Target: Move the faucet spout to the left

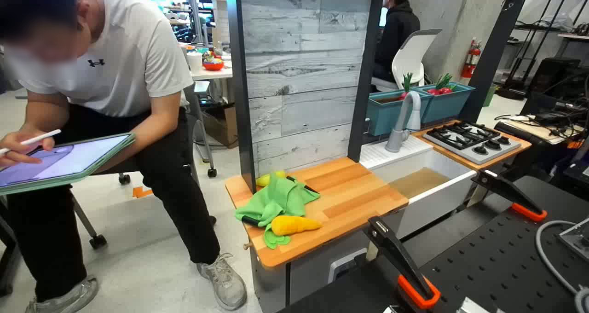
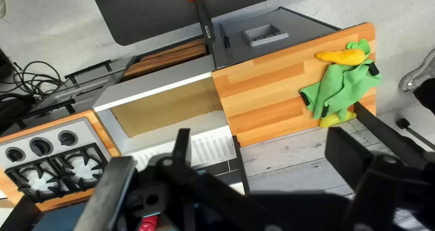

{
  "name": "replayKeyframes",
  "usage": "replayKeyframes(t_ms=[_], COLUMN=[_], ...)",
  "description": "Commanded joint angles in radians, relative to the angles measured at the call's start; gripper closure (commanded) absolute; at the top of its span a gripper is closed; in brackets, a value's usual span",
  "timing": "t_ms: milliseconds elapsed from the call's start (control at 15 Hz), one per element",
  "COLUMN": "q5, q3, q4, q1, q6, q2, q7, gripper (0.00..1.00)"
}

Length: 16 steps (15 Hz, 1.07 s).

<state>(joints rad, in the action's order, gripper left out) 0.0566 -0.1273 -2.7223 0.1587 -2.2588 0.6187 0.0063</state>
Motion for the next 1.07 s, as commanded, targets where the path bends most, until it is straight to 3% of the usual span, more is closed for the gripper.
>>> replayKeyframes(t_ms=[0, 600, 1000], q5=[-0.003, 0.012, 0.001], q3=[0.004, -0.003, -0.021], q4=[0.002, 0.091, 0.314], q1=[0.004, 0.036, 0.030], q6=[0.003, -0.174, -0.248], q2=[0.000, -0.315, -0.652], q7=[-0.003, 0.030, 0.071], gripper=[0.00, 0.00, 0.00])
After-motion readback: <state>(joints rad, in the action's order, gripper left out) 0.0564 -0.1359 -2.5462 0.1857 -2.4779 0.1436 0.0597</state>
